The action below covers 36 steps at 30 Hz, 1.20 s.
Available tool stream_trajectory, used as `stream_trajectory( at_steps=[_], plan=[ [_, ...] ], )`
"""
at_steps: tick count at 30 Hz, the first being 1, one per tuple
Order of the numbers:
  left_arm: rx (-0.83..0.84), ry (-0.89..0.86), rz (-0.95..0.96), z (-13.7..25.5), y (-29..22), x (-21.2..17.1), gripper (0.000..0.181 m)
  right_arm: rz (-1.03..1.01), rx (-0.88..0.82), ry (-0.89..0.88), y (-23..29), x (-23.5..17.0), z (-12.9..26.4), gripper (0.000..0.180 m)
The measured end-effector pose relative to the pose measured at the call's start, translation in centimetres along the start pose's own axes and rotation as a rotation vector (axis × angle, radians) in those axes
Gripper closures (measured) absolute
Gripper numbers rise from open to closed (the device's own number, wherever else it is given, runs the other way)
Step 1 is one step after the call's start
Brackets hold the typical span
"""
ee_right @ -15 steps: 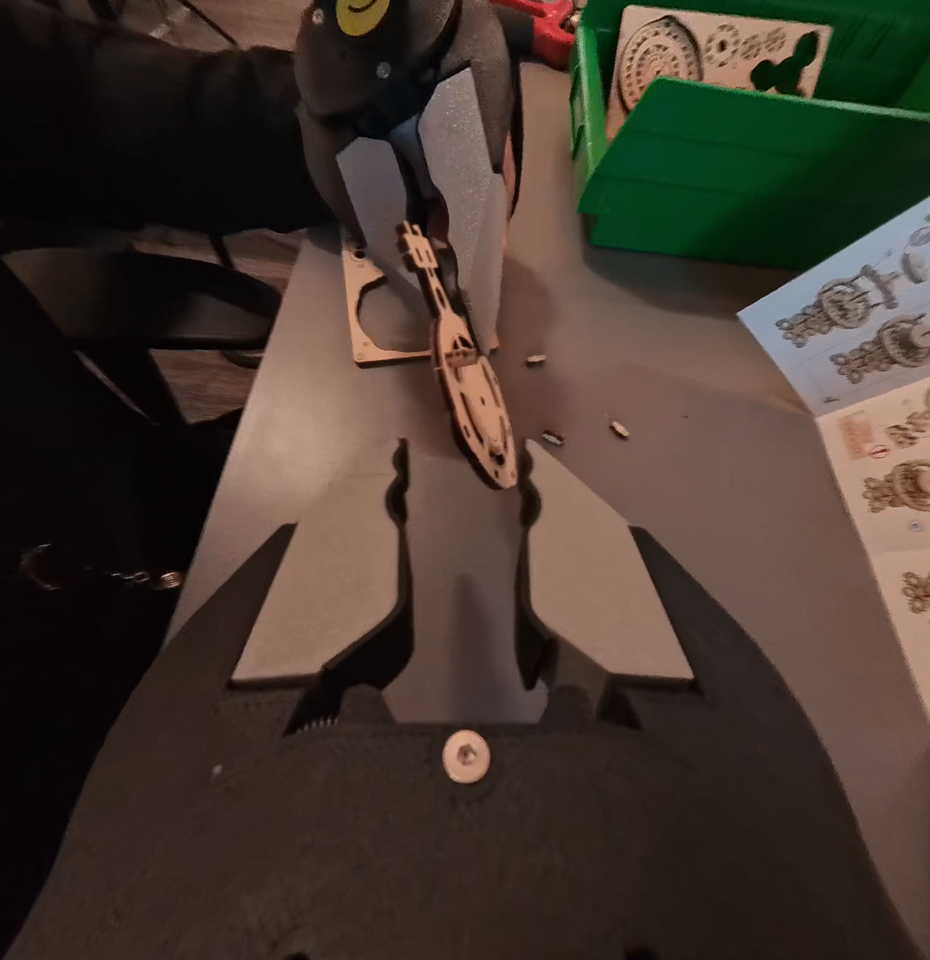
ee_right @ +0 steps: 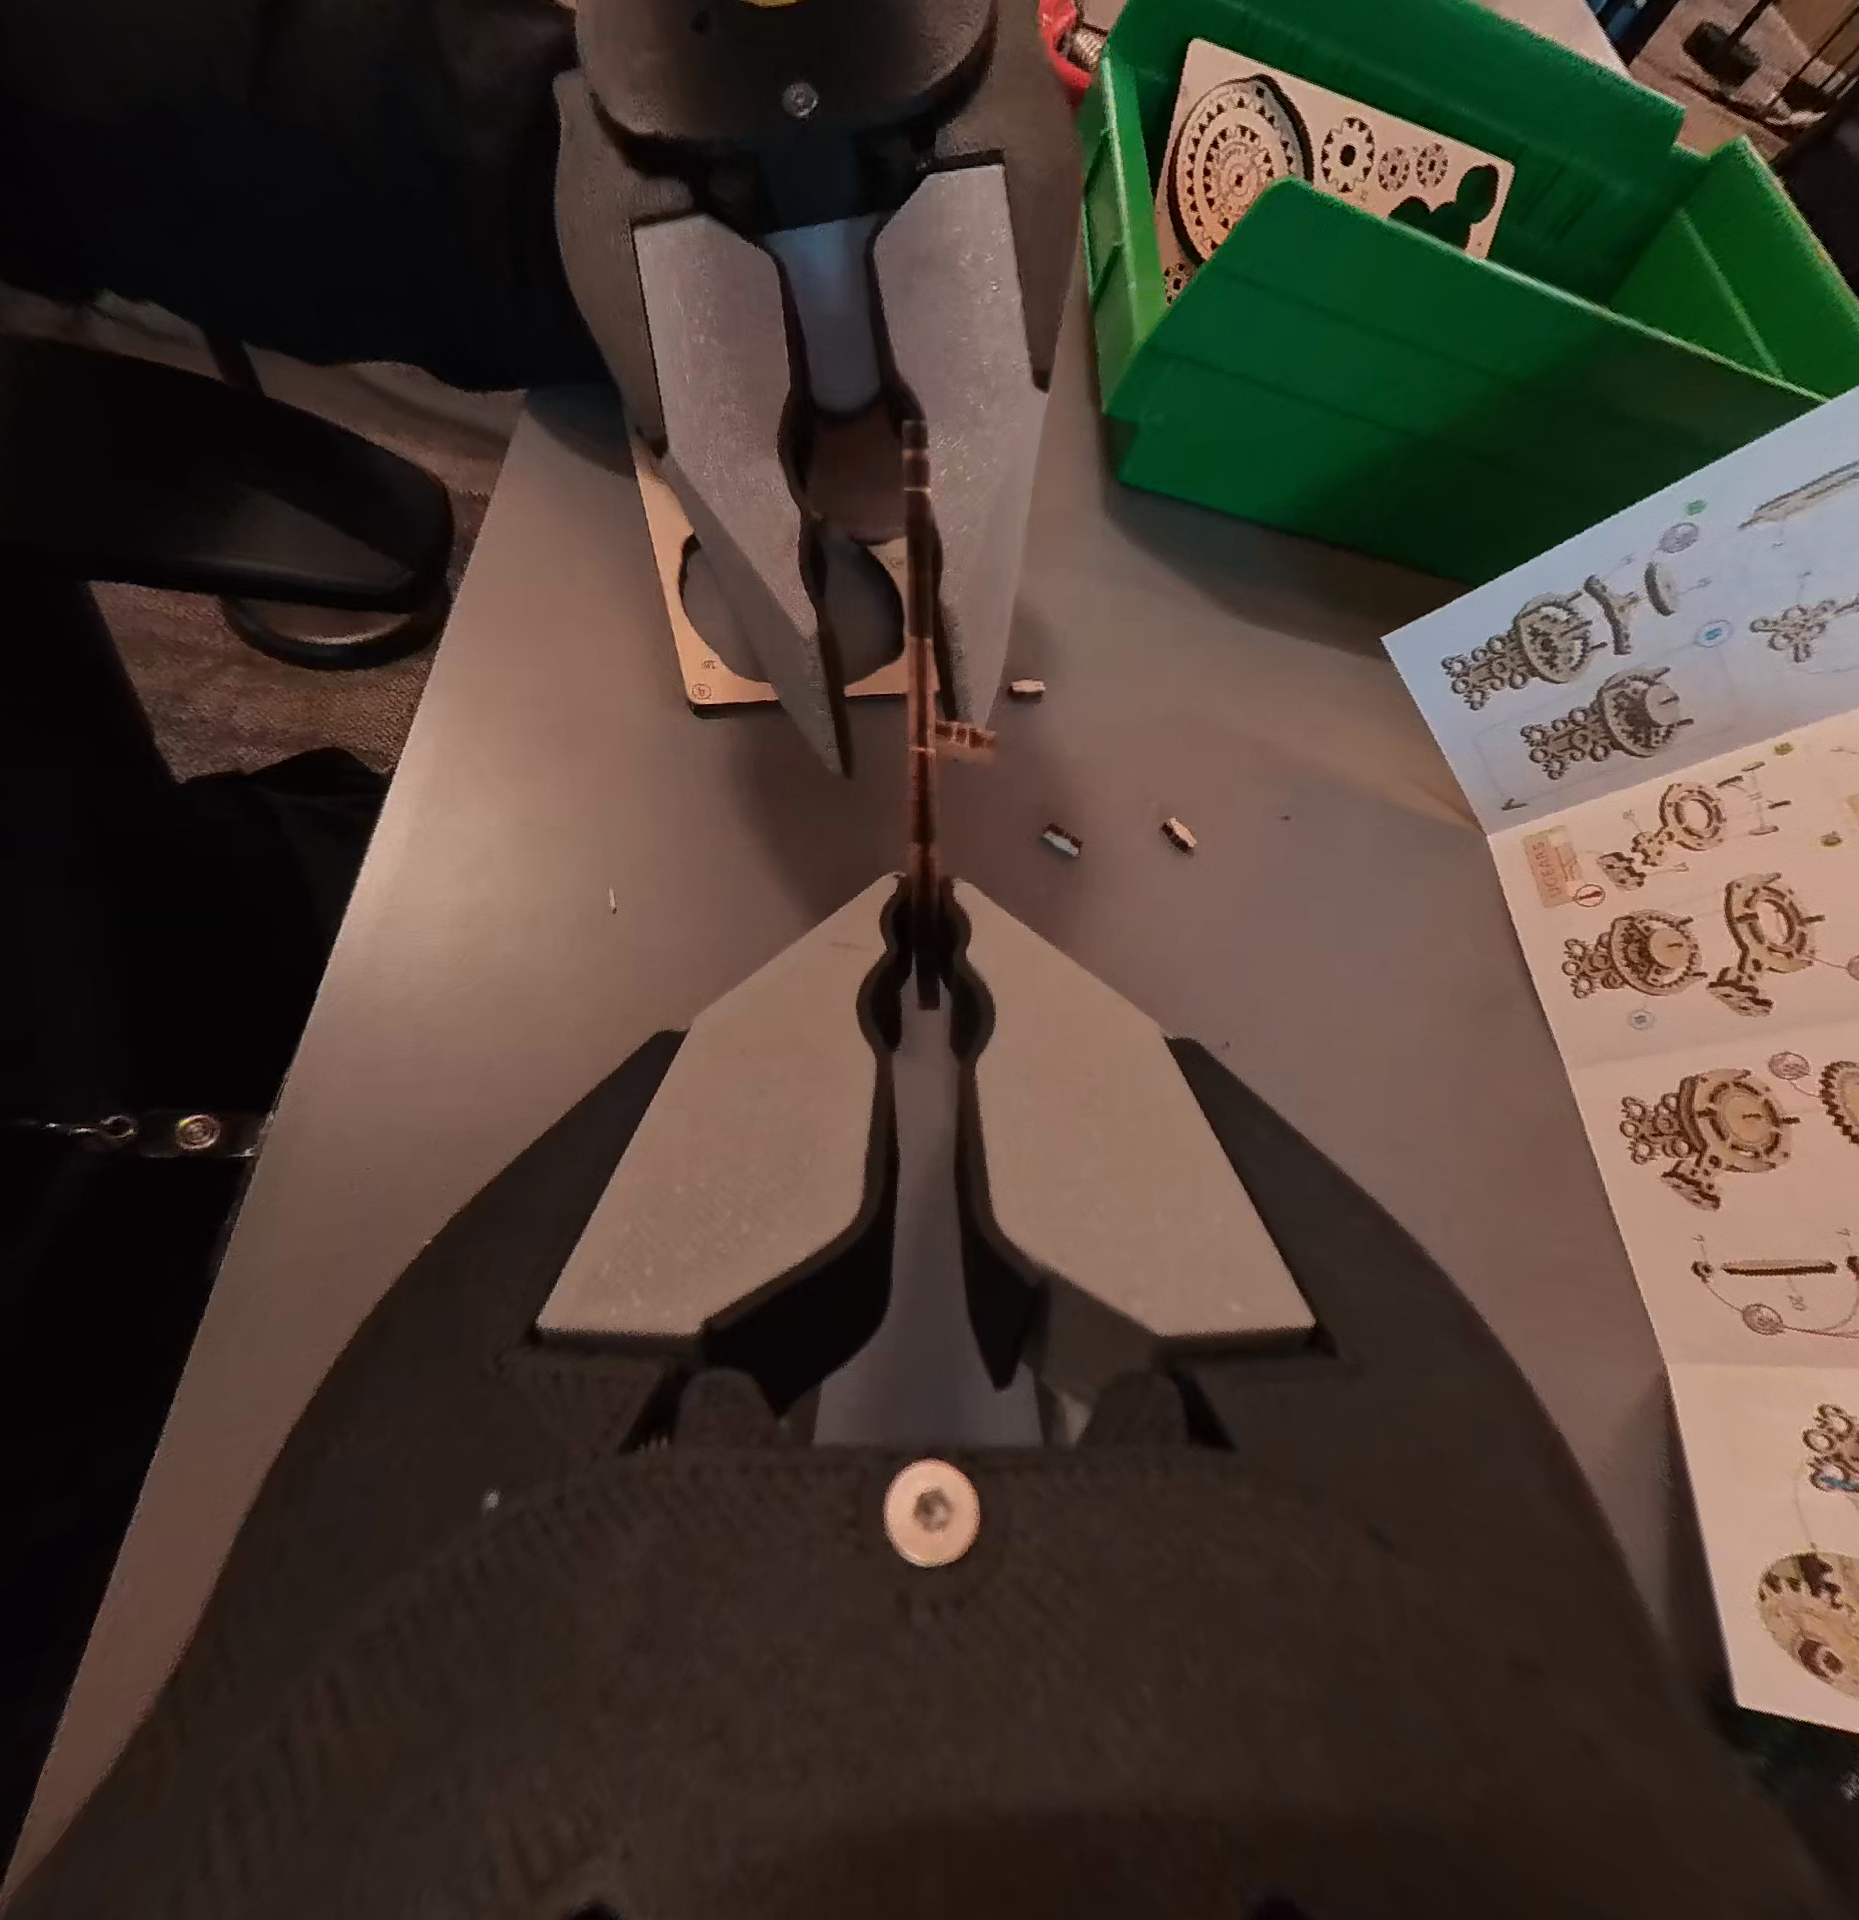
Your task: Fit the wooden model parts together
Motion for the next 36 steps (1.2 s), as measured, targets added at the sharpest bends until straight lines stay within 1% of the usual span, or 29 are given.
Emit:
stream_trajectory(
  at_steps=[2,5,8,9,11,15,17,20,22,25,31,33,36],
  plan=[
    [-0.013,-0.032,0.023,-0.1,0.0,0.2,0.166,0.019,-0.006,0.001,0.1,-0.2,0.0,0.18],
    [-0.012,-0.075,0.014,-0.1,0.0,0.6,0.18,0.039,0.004,-0.009,0.5,-0.3,0.1,0.18],
    [-0.009,-0.062,-0.015,-0.2,-0.2,0.7,0.181,0.018,-0.009,0.003,0.5,-0.5,-0.2,0.179],
    [-0.004,-0.049,-0.041,-0.4,-0.4,0.6,0.181,0.002,-0.014,0.005,0.5,-0.6,-0.3,0.176],
    [-0.002,-0.03,-0.069,-0.6,-0.8,0.4,0.181,-0.014,-0.034,-0.015,0.5,-0.5,-0.1,0.154],
    [0.048,-0.034,-0.086,-0.2,-0.5,0.2,0.181,-0.044,-0.015,-0.095,0.9,-0.4,0.7,0.137],
    [0.076,-0.044,-0.089,0.0,-0.3,0.3,0.181,-0.058,-0.027,-0.13,1.1,-0.2,0.7,0.132],
    [0.089,-0.027,-0.129,-0.2,-0.5,0.3,0.181,-0.027,-0.082,-0.159,1.2,0.0,0.7,0.135],
    [0.087,-0.015,-0.153,-0.4,-0.7,0.3,0.18,-0.005,-0.058,-0.181,1.6,0.2,0.7,0.14],
    [0.076,-0.017,-0.155,-0.5,-0.8,0.3,0.18,0.023,-0.043,-0.164,2.0,0.2,0.5,0.149],
    [0.057,-0.021,-0.169,-0.7,-1.1,0.4,0.18,0.026,-0.047,-0.174,1.7,0.1,0.7,0.157],
    [0.055,-0.024,-0.164,-0.6,-1.1,0.4,0.181,0.037,-0.051,-0.183,1.7,0.1,0.8,0.168],
    [0.048,-0.031,-0.153,-0.6,-1.1,0.4,0.18,0.046,-0.056,-0.182,1.8,0.1,0.8,0.17]
  ],
)
Point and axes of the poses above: each gripper's, where its closed fingertips meet, z back along the fingers, x out of its top, y = z × x across the jaws, the point moved 8 cm from there along z, back along the fingers, and after that the axes turned 15 degrees about -z, right-handed, at the moved point
